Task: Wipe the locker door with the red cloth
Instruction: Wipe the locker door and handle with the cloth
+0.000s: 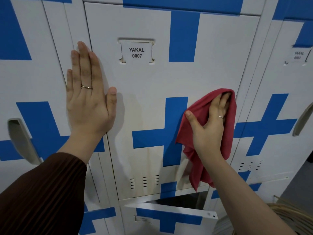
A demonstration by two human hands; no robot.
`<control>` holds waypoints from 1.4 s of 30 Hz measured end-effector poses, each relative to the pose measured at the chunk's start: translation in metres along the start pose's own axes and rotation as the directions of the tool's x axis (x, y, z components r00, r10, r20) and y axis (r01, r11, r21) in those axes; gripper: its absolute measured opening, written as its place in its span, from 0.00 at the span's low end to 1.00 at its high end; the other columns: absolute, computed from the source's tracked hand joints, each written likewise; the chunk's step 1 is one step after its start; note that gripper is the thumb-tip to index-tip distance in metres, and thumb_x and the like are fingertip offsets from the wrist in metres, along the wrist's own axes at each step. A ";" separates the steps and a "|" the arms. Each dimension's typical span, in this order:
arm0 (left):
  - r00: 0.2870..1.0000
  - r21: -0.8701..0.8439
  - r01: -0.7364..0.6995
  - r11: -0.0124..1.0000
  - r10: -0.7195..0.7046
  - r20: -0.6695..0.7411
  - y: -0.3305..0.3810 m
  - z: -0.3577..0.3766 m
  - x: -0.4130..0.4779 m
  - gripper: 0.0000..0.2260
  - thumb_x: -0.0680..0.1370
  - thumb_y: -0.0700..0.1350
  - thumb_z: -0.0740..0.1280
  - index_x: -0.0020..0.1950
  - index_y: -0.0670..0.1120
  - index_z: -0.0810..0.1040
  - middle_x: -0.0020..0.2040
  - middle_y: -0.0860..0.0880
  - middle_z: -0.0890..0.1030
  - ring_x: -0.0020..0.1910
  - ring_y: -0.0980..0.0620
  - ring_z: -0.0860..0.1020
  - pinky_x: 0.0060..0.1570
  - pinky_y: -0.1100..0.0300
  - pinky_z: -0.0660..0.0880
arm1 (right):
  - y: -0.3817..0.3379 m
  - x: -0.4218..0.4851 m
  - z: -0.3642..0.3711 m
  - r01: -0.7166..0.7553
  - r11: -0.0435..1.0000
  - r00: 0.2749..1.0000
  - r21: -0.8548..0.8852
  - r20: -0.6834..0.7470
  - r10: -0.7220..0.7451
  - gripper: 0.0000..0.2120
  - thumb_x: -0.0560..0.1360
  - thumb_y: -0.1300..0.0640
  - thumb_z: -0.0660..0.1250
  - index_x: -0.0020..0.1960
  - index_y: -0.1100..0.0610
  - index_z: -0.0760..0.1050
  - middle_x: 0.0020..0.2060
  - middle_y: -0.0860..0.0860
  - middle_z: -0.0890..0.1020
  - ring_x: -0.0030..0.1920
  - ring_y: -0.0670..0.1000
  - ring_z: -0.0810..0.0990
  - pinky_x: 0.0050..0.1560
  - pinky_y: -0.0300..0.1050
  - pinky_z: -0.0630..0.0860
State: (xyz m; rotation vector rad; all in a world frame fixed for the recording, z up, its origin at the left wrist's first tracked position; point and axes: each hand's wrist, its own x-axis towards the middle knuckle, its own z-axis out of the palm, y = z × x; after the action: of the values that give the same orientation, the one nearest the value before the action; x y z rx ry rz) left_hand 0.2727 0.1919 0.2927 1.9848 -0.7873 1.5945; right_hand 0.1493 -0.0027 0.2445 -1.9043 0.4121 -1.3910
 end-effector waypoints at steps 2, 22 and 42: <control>1.000 0.003 0.002 1.000 -0.002 -0.003 0.000 0.000 -0.001 0.27 0.80 0.50 0.47 0.74 0.35 0.50 0.74 0.33 0.54 0.74 0.40 0.50 0.73 0.53 0.44 | -0.001 0.005 -0.001 -0.011 1.000 1.000 0.011 -0.023 0.011 0.41 0.73 0.51 0.66 0.74 0.54 0.42 0.74 0.50 0.42 0.73 0.47 0.41 0.73 0.54 0.43; 1.000 0.004 0.006 1.000 -0.006 0.010 0.001 0.000 -0.001 0.27 0.80 0.50 0.46 0.75 0.36 0.50 0.74 0.34 0.53 0.74 0.41 0.48 0.73 0.53 0.44 | -0.003 0.015 -0.008 -0.015 1.000 0.998 -0.014 -0.059 0.014 0.40 0.74 0.52 0.66 0.74 0.54 0.41 0.75 0.51 0.43 0.74 0.48 0.42 0.73 0.57 0.44; 1.000 0.000 0.011 1.000 -0.011 0.023 0.001 -0.001 0.000 0.28 0.80 0.51 0.45 0.75 0.36 0.49 0.75 0.35 0.52 0.74 0.41 0.48 0.73 0.53 0.43 | 0.056 -0.056 -0.005 0.081 0.945 0.984 -0.316 0.174 -0.027 0.37 0.71 0.47 0.64 0.69 0.45 0.40 0.69 0.45 0.45 0.69 0.47 0.46 0.67 0.48 0.49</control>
State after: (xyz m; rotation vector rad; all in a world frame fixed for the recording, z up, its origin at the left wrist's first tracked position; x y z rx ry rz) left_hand 0.2710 0.1916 0.2925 2.0076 -0.7845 1.5680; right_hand 0.1336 -0.0075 0.1667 -2.2947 0.5338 -1.2429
